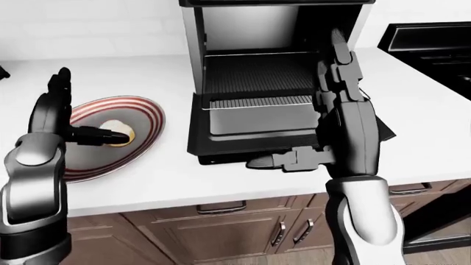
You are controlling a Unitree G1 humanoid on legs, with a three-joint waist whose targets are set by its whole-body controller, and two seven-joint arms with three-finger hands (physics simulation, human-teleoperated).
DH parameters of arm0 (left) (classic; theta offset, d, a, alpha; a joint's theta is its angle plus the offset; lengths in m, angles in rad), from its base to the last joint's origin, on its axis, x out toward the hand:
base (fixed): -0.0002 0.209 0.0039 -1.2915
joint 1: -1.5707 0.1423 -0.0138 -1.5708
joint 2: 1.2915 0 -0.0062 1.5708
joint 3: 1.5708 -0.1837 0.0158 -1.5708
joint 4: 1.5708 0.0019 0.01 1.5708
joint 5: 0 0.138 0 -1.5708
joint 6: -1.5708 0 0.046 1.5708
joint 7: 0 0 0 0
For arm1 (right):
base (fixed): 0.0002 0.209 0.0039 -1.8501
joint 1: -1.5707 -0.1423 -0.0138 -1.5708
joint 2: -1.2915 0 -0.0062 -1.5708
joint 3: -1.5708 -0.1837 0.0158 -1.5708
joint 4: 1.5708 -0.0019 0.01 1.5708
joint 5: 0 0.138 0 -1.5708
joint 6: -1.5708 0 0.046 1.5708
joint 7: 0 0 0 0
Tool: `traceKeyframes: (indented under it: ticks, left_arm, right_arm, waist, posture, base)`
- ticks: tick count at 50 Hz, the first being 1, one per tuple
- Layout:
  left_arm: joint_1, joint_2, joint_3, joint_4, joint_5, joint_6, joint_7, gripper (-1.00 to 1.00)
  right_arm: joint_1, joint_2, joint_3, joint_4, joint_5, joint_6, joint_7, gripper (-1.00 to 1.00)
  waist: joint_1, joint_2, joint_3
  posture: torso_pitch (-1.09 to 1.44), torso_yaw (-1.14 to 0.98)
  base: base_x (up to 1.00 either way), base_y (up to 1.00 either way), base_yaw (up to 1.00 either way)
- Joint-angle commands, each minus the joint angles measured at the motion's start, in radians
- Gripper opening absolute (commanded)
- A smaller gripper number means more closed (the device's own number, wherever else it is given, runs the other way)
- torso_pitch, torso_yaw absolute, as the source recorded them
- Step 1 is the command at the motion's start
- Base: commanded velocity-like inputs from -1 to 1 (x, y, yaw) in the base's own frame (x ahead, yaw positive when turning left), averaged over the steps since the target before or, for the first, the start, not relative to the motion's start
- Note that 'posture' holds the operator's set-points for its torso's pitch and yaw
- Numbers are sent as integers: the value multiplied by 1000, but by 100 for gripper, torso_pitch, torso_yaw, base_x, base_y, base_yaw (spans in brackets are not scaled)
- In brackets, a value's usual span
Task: Place the bread on the rack of the toaster oven.
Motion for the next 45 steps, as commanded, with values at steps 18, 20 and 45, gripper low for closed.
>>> traceKeyframes:
  ticks: [18,20,45]
  left_arm:
    - [-71,22,-25,116,52,-116,25,100]
    - [-80,18,-25,133,52,-123,27,100]
    - [-45,8,-28,125,89,-126,-10,68]
  right_arm:
    - [-7,6,-2,-16,-29,-40,12,100]
    - [-6,6,-6,-14,-28,-43,14,100]
    - [28,15,-8,-10,-32,-76,18,100]
  waist:
    - [-1,6,-30]
    - [-1,5,-32]
    - [-4,7,-38]
  posture:
    - [0,0]
    - [0,0]
    - [0,0]
  base:
    - [0,0,0]
    - [0,0,0]
    - [0,0,0]
